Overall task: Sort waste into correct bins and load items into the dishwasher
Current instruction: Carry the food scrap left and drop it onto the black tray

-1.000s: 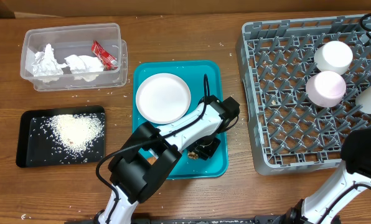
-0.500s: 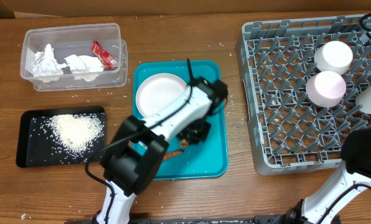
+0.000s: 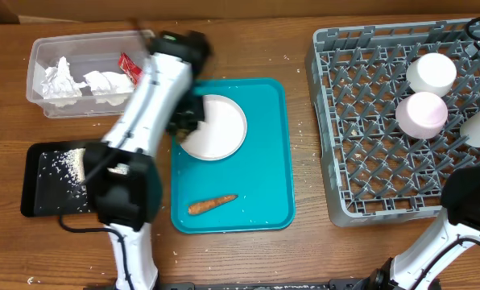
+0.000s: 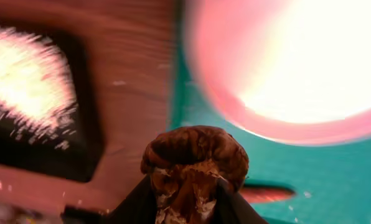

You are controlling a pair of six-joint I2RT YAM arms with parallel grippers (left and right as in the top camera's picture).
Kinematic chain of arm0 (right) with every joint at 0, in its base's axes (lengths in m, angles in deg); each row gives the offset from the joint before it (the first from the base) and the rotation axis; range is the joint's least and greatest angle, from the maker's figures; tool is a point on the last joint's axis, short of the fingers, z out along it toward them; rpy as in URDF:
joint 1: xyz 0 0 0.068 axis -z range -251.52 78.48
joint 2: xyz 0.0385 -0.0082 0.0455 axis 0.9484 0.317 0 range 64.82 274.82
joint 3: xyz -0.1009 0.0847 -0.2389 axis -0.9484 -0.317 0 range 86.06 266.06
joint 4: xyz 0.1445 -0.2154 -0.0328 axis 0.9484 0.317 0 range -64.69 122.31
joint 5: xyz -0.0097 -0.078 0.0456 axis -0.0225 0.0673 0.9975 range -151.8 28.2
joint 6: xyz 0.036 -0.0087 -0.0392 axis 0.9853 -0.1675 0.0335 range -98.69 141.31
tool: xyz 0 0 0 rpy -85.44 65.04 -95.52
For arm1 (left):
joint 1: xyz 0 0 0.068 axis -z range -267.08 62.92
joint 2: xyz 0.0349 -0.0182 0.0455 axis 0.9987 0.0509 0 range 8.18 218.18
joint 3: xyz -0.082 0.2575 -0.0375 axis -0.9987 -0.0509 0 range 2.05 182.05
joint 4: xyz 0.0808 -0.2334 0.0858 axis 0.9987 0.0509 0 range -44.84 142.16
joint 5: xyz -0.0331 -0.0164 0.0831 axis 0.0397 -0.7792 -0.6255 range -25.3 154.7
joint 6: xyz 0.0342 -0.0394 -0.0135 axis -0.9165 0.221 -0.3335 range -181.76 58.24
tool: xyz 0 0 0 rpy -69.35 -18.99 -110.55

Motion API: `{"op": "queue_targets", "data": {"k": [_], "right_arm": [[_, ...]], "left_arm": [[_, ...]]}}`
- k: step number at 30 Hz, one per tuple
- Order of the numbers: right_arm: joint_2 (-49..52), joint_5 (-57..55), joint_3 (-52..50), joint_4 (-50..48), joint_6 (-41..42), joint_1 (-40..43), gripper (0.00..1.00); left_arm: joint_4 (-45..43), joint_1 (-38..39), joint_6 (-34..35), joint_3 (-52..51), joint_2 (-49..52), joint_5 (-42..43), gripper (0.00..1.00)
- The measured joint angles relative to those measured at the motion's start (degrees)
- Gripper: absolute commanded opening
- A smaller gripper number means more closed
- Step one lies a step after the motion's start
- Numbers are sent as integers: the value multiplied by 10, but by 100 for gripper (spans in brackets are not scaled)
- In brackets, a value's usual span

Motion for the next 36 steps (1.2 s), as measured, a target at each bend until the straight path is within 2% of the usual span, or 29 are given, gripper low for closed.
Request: {"op": "queue_targets", "data": {"k": [8,17,22,28,30,32,36], "right_arm": [[0,0,0,0,0,0,100],[0,0,0,0,0,0,100],[0,0,0,0,0,0,100],[0,0,0,0,0,0,100],[0,0,0,0,0,0,100],[0,0,0,0,0,0,100],[0,0,0,0,0,0,100]], "left_arm": [[25,-198,35,0,0,-2,29],[27,-342,54,0,0,-1,30],[6,-379,61,-10,0,-1,32],[-34,-382,67,-67,0,1,32],[-47,-382,67,-90,0,3,34],[-61,-382,67,-108,0,4,43],[-82,-382,69,-144,0,5,43]]}}
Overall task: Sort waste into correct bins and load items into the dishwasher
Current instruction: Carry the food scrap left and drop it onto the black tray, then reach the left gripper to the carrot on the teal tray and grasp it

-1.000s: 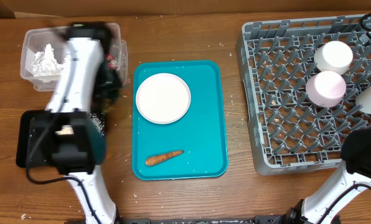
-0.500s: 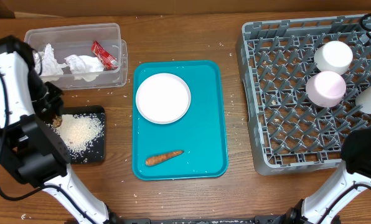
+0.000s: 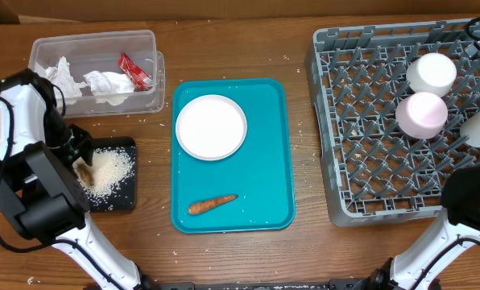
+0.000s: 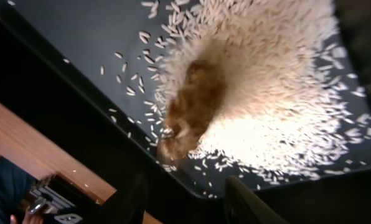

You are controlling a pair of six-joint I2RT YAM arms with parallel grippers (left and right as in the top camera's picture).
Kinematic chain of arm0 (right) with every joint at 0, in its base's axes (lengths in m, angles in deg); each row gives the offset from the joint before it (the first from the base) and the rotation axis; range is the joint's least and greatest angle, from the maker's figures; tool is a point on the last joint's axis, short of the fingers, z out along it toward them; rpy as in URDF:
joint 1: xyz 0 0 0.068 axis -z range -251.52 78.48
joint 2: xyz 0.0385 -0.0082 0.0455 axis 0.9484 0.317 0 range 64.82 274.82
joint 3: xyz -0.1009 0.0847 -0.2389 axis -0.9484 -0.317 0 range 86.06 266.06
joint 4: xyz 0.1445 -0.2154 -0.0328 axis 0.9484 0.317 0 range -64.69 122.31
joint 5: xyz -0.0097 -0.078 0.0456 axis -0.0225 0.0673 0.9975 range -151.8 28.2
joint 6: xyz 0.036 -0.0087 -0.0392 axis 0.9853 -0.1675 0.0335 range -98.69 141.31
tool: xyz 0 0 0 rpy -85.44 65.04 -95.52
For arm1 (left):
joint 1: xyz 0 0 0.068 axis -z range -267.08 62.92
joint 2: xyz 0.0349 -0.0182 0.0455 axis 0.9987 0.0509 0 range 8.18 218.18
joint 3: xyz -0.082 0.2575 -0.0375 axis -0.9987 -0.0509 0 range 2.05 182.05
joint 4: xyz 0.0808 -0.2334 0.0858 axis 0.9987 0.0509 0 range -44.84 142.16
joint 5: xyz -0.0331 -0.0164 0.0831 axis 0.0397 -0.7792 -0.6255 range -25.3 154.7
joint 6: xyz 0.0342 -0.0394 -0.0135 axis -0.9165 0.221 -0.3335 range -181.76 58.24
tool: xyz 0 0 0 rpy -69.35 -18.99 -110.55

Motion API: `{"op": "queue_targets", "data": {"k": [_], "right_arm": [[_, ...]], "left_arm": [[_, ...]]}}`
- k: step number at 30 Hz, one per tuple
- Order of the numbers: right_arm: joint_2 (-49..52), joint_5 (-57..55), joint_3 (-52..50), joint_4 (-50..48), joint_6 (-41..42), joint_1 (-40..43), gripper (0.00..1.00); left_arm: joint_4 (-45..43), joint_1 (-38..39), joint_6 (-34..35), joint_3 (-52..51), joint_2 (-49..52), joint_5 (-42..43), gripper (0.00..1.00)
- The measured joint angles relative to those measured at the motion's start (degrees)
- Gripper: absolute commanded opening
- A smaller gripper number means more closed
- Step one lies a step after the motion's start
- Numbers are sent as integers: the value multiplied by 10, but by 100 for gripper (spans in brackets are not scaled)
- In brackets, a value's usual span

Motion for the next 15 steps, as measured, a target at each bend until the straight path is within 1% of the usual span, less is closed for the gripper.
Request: {"op": "queue_targets", "data": {"k": [5,8,15], "right_arm": [[0,0,0,0,0,0,100],[0,0,0,0,0,0,100],[0,0,0,0,0,0,100]], "left_arm": [[-21,0,0,-29,0,0,42],[-22,0,0,-33,0,5,39],[-5,15,-24,-33,-3,50,38]]}}
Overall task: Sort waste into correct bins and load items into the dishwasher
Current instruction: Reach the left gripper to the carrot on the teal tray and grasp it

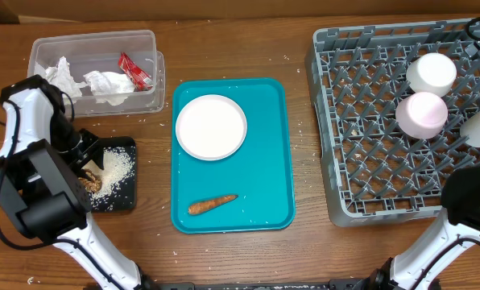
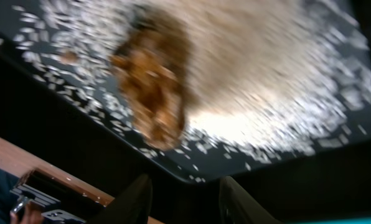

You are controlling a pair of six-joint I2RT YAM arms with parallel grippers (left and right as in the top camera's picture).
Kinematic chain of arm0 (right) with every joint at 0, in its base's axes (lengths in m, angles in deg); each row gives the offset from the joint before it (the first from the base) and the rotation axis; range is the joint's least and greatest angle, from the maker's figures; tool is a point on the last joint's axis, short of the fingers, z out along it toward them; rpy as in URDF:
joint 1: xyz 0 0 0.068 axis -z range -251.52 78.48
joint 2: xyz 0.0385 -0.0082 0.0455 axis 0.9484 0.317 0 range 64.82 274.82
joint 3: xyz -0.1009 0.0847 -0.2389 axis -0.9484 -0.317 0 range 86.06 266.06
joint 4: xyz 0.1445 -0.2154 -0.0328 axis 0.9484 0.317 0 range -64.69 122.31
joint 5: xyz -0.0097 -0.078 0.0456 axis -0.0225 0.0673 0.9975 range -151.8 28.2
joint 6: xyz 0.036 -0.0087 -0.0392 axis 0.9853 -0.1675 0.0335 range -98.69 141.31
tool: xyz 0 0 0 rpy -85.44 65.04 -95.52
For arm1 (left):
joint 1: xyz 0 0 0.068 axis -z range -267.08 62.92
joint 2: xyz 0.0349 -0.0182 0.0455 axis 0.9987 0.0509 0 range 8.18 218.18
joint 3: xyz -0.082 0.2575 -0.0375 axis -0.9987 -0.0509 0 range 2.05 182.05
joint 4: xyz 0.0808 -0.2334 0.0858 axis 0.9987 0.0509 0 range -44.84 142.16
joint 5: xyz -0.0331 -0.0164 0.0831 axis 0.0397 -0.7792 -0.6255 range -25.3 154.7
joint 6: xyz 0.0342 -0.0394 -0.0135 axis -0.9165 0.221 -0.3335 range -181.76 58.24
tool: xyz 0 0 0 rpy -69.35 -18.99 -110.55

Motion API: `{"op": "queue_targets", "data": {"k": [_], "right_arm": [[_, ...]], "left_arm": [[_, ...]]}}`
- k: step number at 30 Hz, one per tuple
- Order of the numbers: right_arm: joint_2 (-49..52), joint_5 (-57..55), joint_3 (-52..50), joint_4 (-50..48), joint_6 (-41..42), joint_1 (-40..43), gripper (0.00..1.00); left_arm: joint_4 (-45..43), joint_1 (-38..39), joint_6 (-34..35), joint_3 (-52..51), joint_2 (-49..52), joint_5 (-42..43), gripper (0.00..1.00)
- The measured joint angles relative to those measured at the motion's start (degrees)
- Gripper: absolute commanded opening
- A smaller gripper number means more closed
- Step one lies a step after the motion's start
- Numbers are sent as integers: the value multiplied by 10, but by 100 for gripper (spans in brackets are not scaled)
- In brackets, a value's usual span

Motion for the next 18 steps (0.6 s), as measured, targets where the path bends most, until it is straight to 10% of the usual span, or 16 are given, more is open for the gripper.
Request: {"op": "queue_targets", "data": {"k": [18], "right_arm": [[0,0,0,0,0,0,100]], "left_arm": [[-19,450,-93,-27,-213,20,63]]}}
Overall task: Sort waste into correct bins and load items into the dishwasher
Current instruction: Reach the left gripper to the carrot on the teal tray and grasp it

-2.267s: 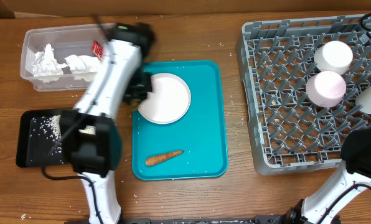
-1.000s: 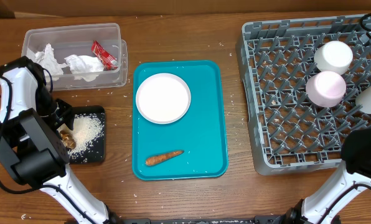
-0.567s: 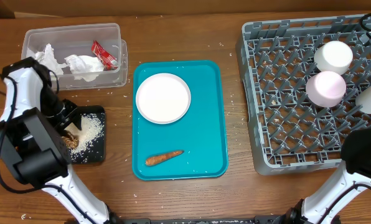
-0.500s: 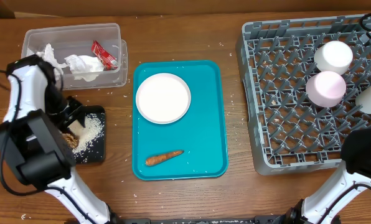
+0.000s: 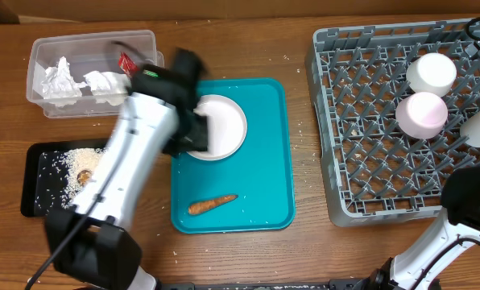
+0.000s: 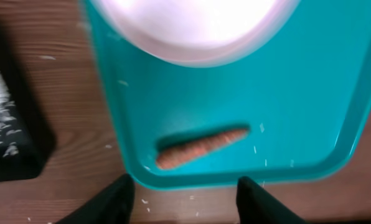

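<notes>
My left gripper hangs open and empty over the teal tray, at the left edge of the white plate. In the left wrist view its black fingers stand wide apart, the gripper being above the tray's near rim, with the carrot and the plate ahead of it. The carrot lies on the tray's front part. A brown lump rests on the rice in the black tray. A dark piece of the right arm shows at the rack's far corner; I cannot make out its fingers.
A clear bin at the back left holds crumpled paper and a red wrapper. The grey dishwasher rack on the right carries a white cup, a pink bowl and another white cup. Rice grains lie scattered on the table.
My left gripper was open just above the brown lump in the black tray. Now it is over the teal tray by the plate, still open and empty. The lump stays on the rice.
First my left gripper was shut on the brown lump beside the plate. Then it stood open over the black tray with the lump lying on the rice, and stayed there. Now it is back over the teal tray, above the carrot.
</notes>
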You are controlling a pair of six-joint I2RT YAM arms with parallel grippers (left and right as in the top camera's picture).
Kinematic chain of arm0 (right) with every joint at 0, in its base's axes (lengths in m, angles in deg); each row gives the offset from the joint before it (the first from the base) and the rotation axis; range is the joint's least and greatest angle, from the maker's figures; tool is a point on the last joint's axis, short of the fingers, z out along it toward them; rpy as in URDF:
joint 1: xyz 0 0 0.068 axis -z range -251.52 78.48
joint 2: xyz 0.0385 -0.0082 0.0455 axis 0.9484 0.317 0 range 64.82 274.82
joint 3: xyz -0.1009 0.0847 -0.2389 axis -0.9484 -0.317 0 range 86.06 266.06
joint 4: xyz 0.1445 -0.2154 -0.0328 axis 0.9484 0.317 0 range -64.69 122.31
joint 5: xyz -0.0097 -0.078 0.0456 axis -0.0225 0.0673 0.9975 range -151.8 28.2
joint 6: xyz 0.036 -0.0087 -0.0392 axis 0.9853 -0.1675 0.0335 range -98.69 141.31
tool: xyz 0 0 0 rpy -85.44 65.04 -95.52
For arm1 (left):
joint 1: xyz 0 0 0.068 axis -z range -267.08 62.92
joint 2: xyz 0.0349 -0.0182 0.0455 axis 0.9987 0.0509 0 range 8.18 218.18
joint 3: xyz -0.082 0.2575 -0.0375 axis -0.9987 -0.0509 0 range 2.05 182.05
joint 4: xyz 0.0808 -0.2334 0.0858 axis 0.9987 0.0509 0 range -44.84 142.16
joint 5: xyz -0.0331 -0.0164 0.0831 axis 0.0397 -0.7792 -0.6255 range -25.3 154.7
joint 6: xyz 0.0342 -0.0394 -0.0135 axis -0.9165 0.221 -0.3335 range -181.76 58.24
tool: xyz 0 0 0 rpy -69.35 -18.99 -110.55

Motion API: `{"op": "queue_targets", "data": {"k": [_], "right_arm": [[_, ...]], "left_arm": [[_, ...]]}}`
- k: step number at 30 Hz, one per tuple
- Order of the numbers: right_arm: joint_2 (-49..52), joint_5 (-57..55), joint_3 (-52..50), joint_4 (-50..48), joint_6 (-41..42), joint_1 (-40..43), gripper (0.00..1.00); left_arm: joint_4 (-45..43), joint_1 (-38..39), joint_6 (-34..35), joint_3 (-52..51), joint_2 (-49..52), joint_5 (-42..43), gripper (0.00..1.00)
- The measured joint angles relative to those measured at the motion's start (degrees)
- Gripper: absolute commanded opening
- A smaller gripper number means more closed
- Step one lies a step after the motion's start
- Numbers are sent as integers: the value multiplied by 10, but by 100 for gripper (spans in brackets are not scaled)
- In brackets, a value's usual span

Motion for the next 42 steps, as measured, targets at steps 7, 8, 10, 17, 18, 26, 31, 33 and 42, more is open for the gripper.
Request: {"op": "queue_targets", "data": {"k": [7,8,10,17,18,26,31,33,42], "right_arm": [[0,0,0,0,0,0,100],[0,0,0,0,0,0,100],[0,0,0,0,0,0,100],[0,0,0,0,0,0,100],[0,0,0,0,0,0,100],[0,0,0,0,0,0,100],[0,0,0,0,0,0,100],[0,0,0,0,0,0,100],[0,0,0,0,0,0,100]], "left_arm": [[-51,136,-7,-106,2,-4,64],[-60,143,-7,-118,2,-4,64],[-87,151,-7,-147,2,-4,65],[-163,148,3,-238,2,-56,72],[-175,147,6,-249,2,-62,73],[-230,146,-8,-298,3,-51,66],[-263,146,-16,-317,3,-43,67],[-277,146,-19,-331,3,-43,68],[-296,146,-21,-361,3,-42,57]]}}
